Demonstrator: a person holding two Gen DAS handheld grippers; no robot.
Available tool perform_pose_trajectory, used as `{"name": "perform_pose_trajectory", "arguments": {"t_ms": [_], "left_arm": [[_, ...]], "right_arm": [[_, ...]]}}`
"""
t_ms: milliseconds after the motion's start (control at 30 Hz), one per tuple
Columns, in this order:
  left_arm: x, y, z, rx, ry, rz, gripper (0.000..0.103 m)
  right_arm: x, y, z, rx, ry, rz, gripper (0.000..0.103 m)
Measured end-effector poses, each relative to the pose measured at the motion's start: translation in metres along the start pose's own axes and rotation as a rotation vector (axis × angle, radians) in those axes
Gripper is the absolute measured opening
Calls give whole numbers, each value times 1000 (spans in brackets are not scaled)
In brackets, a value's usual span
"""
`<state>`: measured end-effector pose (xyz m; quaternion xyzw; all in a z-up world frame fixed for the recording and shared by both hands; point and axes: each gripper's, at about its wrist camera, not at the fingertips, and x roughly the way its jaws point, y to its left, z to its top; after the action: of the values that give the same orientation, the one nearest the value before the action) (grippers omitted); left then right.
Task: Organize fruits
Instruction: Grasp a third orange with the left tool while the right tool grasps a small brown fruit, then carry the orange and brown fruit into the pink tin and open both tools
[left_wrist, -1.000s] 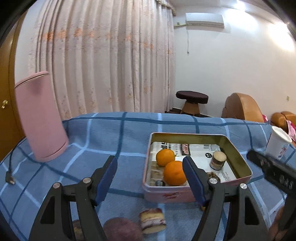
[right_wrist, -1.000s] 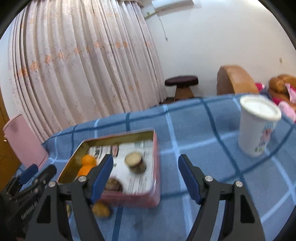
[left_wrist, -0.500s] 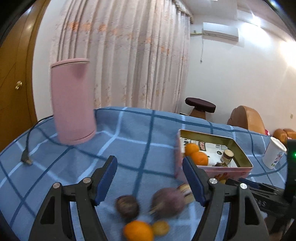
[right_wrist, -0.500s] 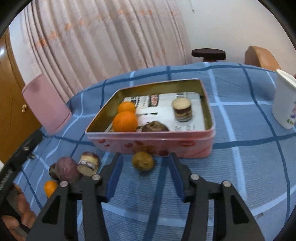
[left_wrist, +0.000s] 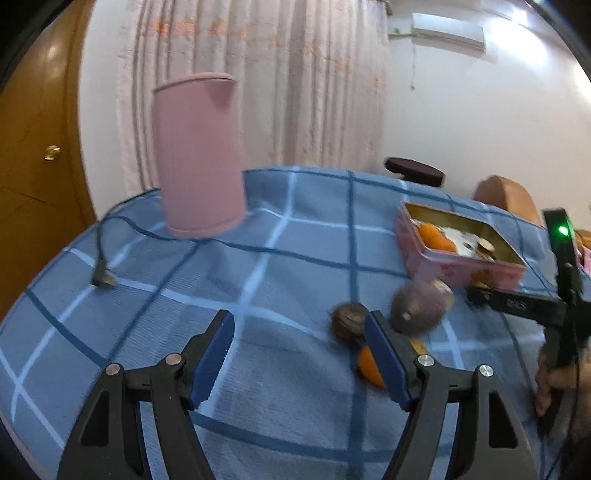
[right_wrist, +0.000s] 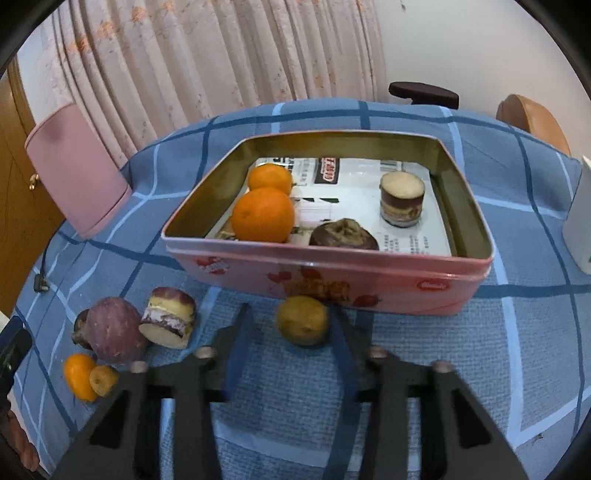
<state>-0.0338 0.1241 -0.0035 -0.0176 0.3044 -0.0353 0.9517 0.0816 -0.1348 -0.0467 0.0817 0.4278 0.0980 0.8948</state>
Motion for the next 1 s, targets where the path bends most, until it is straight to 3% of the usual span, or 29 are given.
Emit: {"name": "perform_pose_trajectory", "arguments": {"t_ms": [333, 633, 733, 800, 1000], "left_arm": [[16, -29, -10, 124, 97, -71, 74], [40, -36, -8, 105, 195, -106, 73], [47, -35, -7, 57, 224, -151, 61], [46, -36, -7, 54, 228, -190, 40], [40, -34, -10, 82, 221, -183, 40]], "right_arm": [[-33, 1, -14, -17, -81, 30, 32], [-35, 0, -18, 2, -80, 54, 32], [-35, -4, -17, 15, -80, 60, 32], [-34, -5, -17, 22, -78, 66, 32], [-40, -6, -17, 29, -99, 67, 32]]}}
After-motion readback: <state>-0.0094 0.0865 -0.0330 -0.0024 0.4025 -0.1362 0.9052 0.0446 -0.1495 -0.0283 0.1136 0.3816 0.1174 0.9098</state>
